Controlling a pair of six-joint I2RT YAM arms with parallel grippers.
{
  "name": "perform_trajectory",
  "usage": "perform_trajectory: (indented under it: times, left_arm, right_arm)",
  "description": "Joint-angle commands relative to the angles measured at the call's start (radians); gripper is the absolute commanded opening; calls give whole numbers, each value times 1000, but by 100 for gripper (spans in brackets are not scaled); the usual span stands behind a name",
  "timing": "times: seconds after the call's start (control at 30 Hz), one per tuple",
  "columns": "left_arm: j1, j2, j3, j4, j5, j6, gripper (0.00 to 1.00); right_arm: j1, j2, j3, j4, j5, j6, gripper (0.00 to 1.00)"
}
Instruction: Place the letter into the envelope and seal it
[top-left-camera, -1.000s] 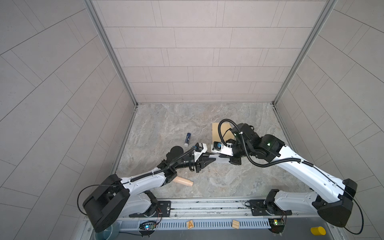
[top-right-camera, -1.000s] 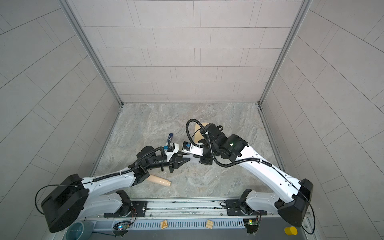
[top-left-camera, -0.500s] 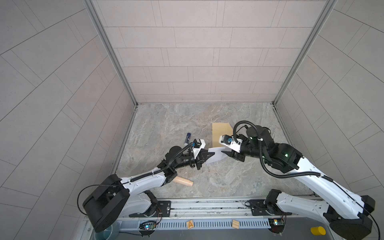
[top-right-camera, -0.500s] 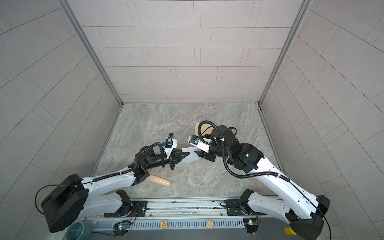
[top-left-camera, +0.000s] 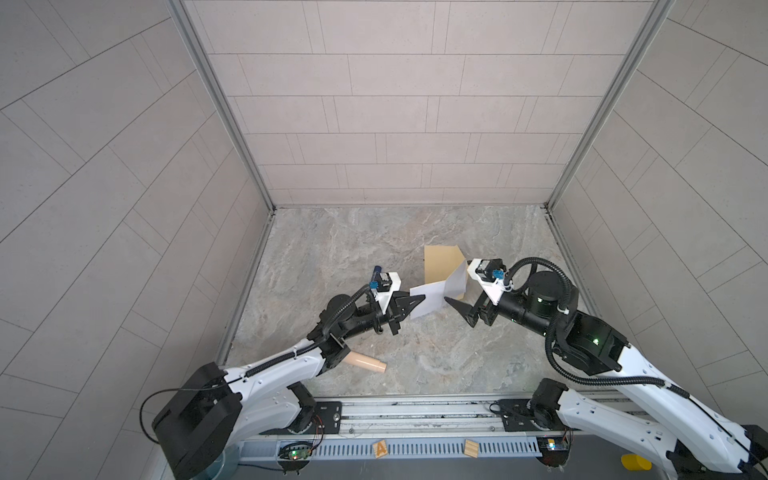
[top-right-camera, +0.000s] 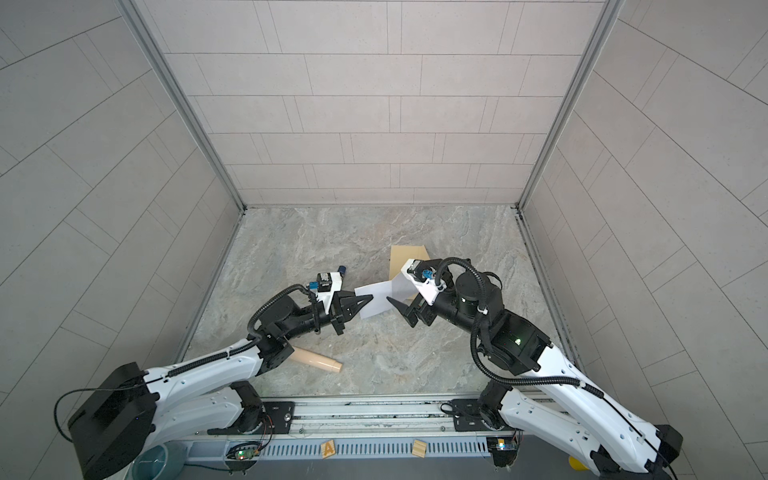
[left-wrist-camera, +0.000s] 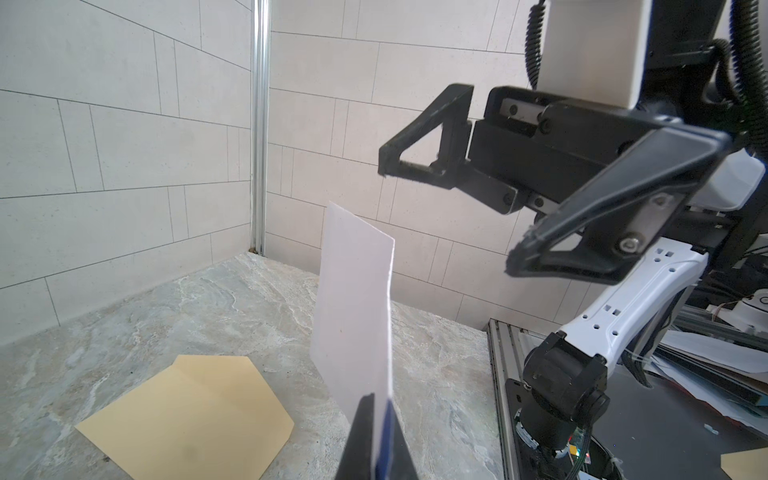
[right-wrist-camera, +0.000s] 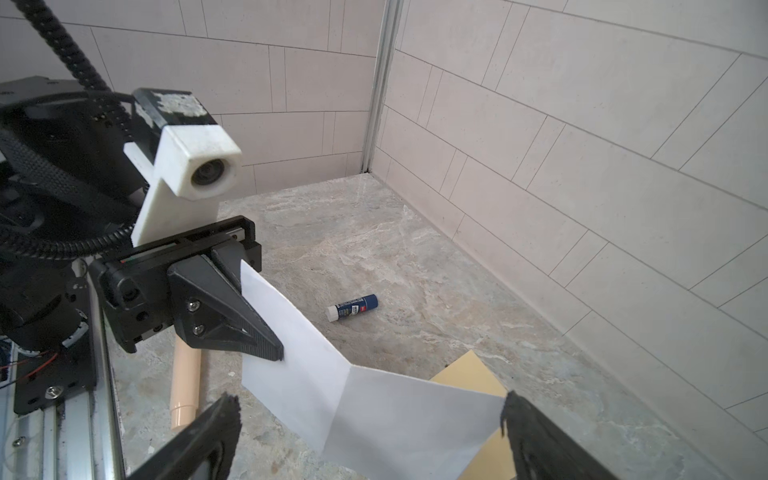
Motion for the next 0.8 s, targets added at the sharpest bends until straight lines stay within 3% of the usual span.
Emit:
perform_trajectory:
  times: [0.0, 0.5, 0.77]
  left_arm:
    - [-1, -16, -10, 83, -2, -26, 0]
    - [-1, -16, -26, 139, 48, -43, 0]
    - [0, -9, -36, 156, 52, -45, 0]
  right_arm:
    - [-3, 9, -31, 63, -60, 89, 96]
    - [-11, 87, -73, 181, -169, 141, 70]
    - [-13, 93, -81, 216, -222, 150, 39]
